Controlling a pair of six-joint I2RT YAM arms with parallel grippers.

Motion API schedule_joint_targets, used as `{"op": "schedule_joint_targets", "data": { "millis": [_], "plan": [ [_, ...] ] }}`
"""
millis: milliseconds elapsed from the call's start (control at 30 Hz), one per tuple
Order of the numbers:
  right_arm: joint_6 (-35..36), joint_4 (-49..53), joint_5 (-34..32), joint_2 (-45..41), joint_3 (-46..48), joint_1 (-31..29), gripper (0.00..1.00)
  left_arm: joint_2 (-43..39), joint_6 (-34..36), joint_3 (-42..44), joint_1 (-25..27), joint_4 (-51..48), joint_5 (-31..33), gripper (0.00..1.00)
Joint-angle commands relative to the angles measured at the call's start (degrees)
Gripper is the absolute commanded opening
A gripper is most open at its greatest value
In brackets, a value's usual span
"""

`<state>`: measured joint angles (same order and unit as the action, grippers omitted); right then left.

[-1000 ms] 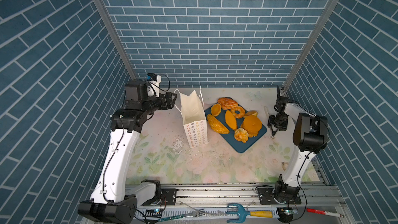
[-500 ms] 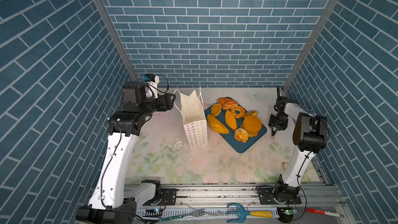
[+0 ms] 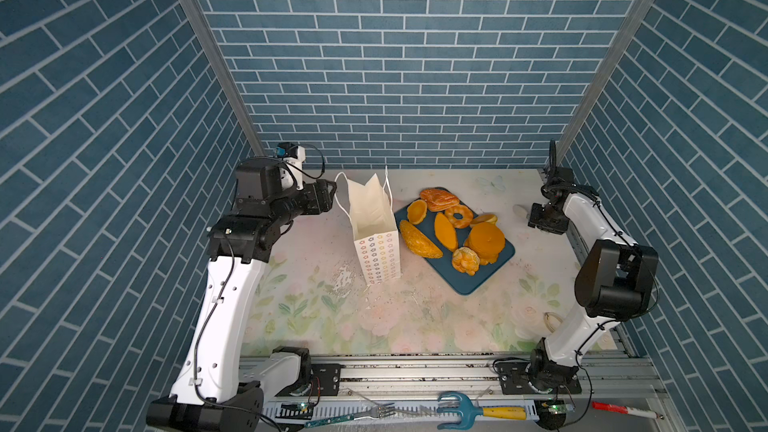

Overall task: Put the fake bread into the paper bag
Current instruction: 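Raise the held tongs with the right gripper toward the bread tray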

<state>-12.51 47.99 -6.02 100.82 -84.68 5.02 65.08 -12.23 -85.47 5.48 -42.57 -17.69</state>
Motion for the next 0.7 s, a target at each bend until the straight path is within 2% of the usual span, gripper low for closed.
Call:
{"op": "schedule_joint_targets", "data": {
  "millis": [0,400,667],
  "plan": [
    [2.55,3.63,-1.1,-2.87,-2.41,-0.72,0.55,-1.06,-0.34,-0.23,-0.38,0.0,0.08,0.75],
    [5.84,10.75,-0.77,-7.65,-7.84,-3.5,0.55,-1.11,0.28,-2.16,-0.38,-2.46,1.28,0.76],
    [9.47,16.02,0.52,-15.85,-10.85,-6.61,0.54,-0.62,0.45,-5.23,-0.38,-5.82,0.15,0.77]
  ]
}}
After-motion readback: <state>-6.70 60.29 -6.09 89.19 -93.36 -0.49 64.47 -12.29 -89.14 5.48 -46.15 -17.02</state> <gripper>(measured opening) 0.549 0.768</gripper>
